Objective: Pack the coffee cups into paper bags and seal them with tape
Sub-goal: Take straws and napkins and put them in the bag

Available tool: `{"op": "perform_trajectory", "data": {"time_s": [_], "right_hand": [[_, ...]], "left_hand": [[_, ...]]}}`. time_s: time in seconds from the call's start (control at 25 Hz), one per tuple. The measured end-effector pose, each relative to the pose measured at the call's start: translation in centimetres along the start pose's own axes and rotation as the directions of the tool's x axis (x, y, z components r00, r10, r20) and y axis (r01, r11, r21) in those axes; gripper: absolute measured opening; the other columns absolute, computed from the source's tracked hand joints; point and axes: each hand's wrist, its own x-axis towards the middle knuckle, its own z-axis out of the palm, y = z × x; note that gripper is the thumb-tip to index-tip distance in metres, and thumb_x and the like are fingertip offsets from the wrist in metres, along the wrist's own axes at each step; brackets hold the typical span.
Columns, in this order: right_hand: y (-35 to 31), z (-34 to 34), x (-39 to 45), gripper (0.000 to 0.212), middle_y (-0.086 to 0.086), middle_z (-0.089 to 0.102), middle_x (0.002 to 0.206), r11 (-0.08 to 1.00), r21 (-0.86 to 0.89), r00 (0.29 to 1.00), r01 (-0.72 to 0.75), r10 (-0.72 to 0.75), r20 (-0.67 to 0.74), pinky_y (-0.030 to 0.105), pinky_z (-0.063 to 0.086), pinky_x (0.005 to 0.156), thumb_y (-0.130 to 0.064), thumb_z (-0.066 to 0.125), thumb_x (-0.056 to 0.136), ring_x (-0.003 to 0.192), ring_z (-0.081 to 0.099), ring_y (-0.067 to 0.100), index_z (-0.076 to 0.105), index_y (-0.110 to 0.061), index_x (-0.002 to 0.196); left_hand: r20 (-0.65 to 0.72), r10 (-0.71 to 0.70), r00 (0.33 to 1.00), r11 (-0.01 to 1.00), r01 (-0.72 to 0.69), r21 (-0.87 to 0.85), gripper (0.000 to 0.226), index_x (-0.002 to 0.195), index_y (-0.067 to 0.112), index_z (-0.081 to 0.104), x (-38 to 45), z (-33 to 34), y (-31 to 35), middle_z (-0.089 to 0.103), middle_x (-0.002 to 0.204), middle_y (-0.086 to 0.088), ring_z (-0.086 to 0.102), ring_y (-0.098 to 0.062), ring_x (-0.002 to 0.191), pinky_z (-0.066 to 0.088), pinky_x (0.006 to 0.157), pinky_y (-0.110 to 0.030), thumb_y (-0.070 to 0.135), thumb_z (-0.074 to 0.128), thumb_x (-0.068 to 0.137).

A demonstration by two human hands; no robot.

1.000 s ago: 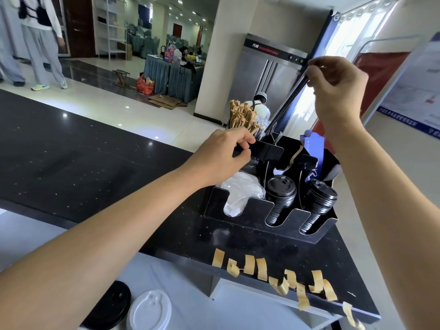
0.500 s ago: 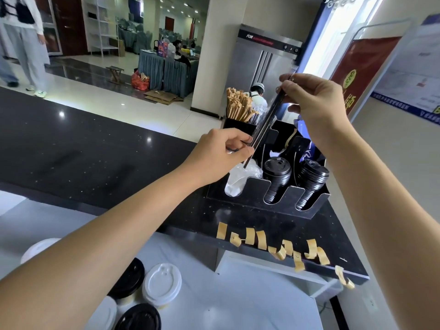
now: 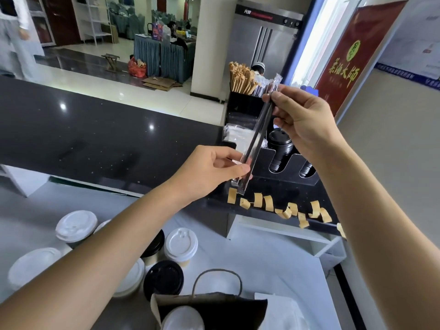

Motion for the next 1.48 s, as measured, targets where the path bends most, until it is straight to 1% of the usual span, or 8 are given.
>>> {"op": "perform_trajectory", "data": {"time_s": [0.2,0.4,0.56,0.76,0.96,1.2,1.32,1.48], "right_hand": [[0.6,0.7,-4.0,0.011,0.012,0.075,0.103,0.989,0.118,0.995,-0.092,0.087,0.046,0.024,0.056,0.076,-0.014,0.072,0.093,0.074,0.065,0.011,0.072,-0.014,0.104],[1.5,1.2,-8.6,0.006,0.012,0.068,0.098,0.992,-0.016,0.988,-0.122,0.124,0.096,0.027,0.054,0.074,-0.016,0.077,0.088,0.073,0.062,0.011,0.072,-0.017,0.091],[1.5,0.6,-11.6,0.018,-0.001,0.07,0.076,0.99,0.035,0.99,-0.136,0.134,0.052,0.029,0.052,0.078,-0.011,0.07,0.094,0.071,0.061,0.012,0.072,-0.021,0.08],[2.1,-0.7,-14.8,0.028,0.001,0.074,0.089,0.985,0.126,0.992,-0.118,0.112,0.052,0.027,0.051,0.077,-0.011,0.067,0.096,0.072,0.061,0.01,0.076,-0.026,0.075],[3.9,-1.9,-18.0,0.014,0.0,0.073,0.09,0.974,0.207,0.996,-0.088,0.089,0.004,0.028,0.049,0.078,-0.014,0.069,0.094,0.077,0.058,0.014,0.075,-0.024,0.088],[6.1,-2.7,-21.7,0.014,-0.002,0.074,0.091,0.975,0.218,0.999,-0.033,0.03,0.016,0.029,0.049,0.079,-0.027,0.081,0.08,0.083,0.063,0.015,0.077,-0.025,0.094],[7.1,-3.2,-23.0,0.018,-0.003,0.074,0.091,0.971,0.24,1.0,-0.012,0.008,0.017,0.031,0.05,0.082,-0.03,0.084,0.079,0.083,0.062,0.015,0.077,-0.026,0.095],[7.7,-3.0,-24.3,0.022,-0.002,0.074,0.09,0.976,0.218,0.998,-0.011,-0.003,0.063,0.029,0.054,0.08,-0.032,0.089,0.075,0.086,0.068,0.014,0.078,-0.026,0.093]], "left_hand": [[0.021,-0.005,1.0,0.999,0.005,-0.041,0.017,0.107,0.008,0.076,-3.2,0.4,0.1,0.08,0.092,-0.007,0.076,-0.017,0.092,0.058,0.091,-0.025,0.012,0.074,0.091],[0.028,-0.018,0.999,1.0,0.018,-0.005,0.017,0.106,0.008,0.076,-5.1,0.5,-0.3,0.079,0.092,-0.005,0.075,-0.016,0.089,0.055,0.077,-0.02,0.012,0.075,0.09],[0.057,-0.011,0.998,1.0,0.01,0.01,0.019,0.108,0.009,0.075,-7.2,1.0,-0.6,0.079,0.094,-0.003,0.075,-0.015,0.09,0.056,0.082,-0.021,0.013,0.075,0.089],[0.039,0.004,0.999,0.99,-0.009,0.141,0.018,0.11,0.02,0.073,-10.4,0.6,-2.0,0.076,0.098,0.003,0.07,-0.013,0.096,0.055,0.089,-0.023,0.021,0.074,0.092],[0.011,0.039,0.999,0.938,-0.04,0.343,0.008,0.096,0.027,0.071,-14.8,-0.6,-3.8,0.071,0.095,0.016,0.065,-0.012,0.1,0.05,0.092,-0.027,0.033,0.07,0.091],[0.094,0.125,0.988,0.778,-0.156,0.609,0.019,0.077,0.032,0.072,-18.8,-1.1,-7.0,0.068,0.086,0.023,0.061,-0.005,0.109,0.037,0.104,-0.032,0.05,0.068,0.082],[0.138,0.114,0.984,0.715,-0.178,0.677,0.019,0.076,0.034,0.069,-19.9,-1.0,-8.5,0.067,0.081,0.025,0.057,0.002,0.118,0.032,0.112,-0.039,0.052,0.067,0.082],[0.185,0.013,0.983,0.659,-0.147,0.737,0.024,0.084,0.038,0.069,-20.5,-0.6,-9.5,0.071,0.091,0.025,0.052,-0.004,0.128,0.023,0.118,-0.045,0.061,0.063,0.077]]}}
